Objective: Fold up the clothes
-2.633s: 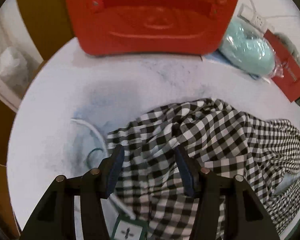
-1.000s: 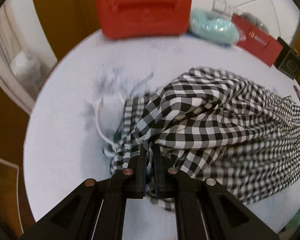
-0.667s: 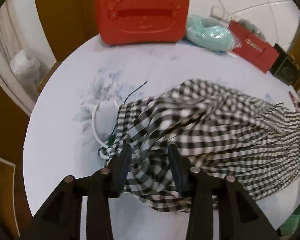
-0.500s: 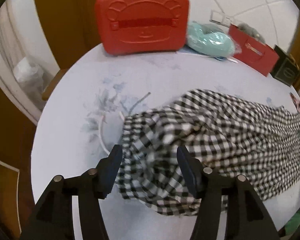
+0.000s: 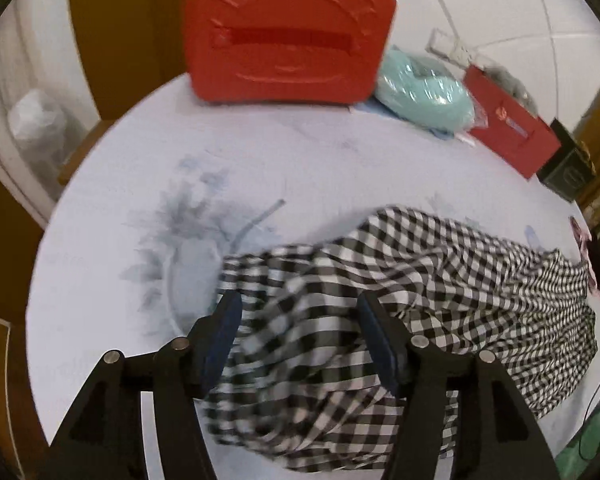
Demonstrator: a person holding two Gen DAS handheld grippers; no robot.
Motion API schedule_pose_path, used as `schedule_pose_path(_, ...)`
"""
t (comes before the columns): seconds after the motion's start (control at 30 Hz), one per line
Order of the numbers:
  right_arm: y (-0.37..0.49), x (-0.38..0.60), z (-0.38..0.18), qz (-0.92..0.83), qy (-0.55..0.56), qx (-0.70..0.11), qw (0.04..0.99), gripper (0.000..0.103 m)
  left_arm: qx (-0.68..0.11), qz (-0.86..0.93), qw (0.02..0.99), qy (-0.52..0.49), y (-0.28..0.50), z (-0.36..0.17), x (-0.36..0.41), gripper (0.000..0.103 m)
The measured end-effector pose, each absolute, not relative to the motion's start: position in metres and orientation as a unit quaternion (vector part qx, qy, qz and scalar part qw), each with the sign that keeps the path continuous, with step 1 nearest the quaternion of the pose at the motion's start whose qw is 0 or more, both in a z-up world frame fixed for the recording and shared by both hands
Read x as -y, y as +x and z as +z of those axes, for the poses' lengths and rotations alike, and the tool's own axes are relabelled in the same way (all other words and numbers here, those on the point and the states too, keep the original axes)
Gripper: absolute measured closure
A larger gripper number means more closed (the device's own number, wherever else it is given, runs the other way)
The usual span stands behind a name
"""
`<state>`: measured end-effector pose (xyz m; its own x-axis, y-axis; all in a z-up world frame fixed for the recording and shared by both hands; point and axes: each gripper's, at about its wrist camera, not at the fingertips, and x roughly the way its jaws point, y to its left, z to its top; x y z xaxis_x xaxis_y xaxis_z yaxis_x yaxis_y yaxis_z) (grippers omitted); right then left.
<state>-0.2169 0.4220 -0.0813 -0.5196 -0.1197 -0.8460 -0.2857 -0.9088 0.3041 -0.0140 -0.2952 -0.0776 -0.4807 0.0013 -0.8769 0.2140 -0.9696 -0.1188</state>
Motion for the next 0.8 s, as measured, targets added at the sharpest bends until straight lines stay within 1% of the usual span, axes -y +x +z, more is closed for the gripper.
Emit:
schedule_pose_path(0.03, -0.222, -0.422, -0.084, 0.844, -0.494, -0.204, 0.049, 0.006, -0.105, -0.85, 0.062, 0.512, -0.017, -0.083, 0.293, 0.042)
schedule_pose_path(0.23, -0.255, -0.415, -0.11, 0.823, -0.537, -0.179, 0.054, 0.006, -0.101, -0.833, 0.066, 0.54, -0.031, -0.108, 0.286, 0.042)
schedule_pose_path(0.27, -0.26, -0.413, -0.114, 0.821, -0.541, -0.174, 0.055, 0.01, -0.1, -0.832, 0.069, 0.541, -0.032, -0.11, 0.286, 0.044)
schedule_pose_path(0.3, -0.265, -0.41, -0.118, 0.82, -0.544, -0.169, 0.056, 0.019, -0.098, -0.831, 0.072, 0.543, -0.032, -0.112, 0.285, 0.049)
schedule_pose_path(0.33, -0.269, -0.408, -0.122, 0.818, -0.548, -0.166, 0.056, 0.051, -0.092, -0.83, 0.078, 0.545, -0.033, -0.115, 0.284, 0.069)
schedule_pose_path(0.37, -0.273, -0.405, -0.127, 0.813, -0.555, -0.166, 0.055, 0.079, -0.088, -0.825, 0.087, 0.551, -0.033, -0.118, 0.283, 0.089)
schedule_pose_path(0.4, -0.277, -0.402, -0.132, 0.808, -0.562, -0.166, 0.052, 0.085, -0.084, -0.822, 0.094, 0.556, -0.034, -0.121, 0.283, 0.095)
schedule_pose_path(0.43, -0.279, -0.399, -0.133, 0.807, -0.566, -0.162, 0.049, 0.086, -0.08, -0.824, 0.095, 0.553, -0.033, -0.119, 0.282, 0.098)
schedule_pose_path(0.47, -0.28, -0.396, -0.134, 0.805, -0.57, -0.156, 0.045, 0.092, -0.076, -0.825, 0.096, 0.551, -0.032, -0.118, 0.281, 0.099)
schedule_pose_path(0.53, -0.272, -0.396, -0.117, 0.823, -0.545, -0.154, 0.045, 0.098, -0.069, -0.834, 0.095, 0.539, -0.027, -0.107, 0.28, 0.1)
schedule_pose_path(0.7, -0.211, -0.411, -0.042, 0.874, -0.452, -0.171, 0.053, 0.098, -0.067, -0.864, 0.084, 0.493, -0.006, -0.061, 0.285, 0.1)
schedule_pose_path(0.77, -0.179, -0.419, -0.023, 0.881, -0.434, -0.18, 0.058, 0.098, -0.067, -0.869, 0.077, 0.484, 0.005, -0.051, 0.287, 0.099)
schedule_pose_path(0.8, -0.166, -0.423, -0.022, 0.879, -0.436, -0.187, 0.057, 0.098, -0.066, -0.871, 0.074, 0.482, 0.011, -0.048, 0.288, 0.099)
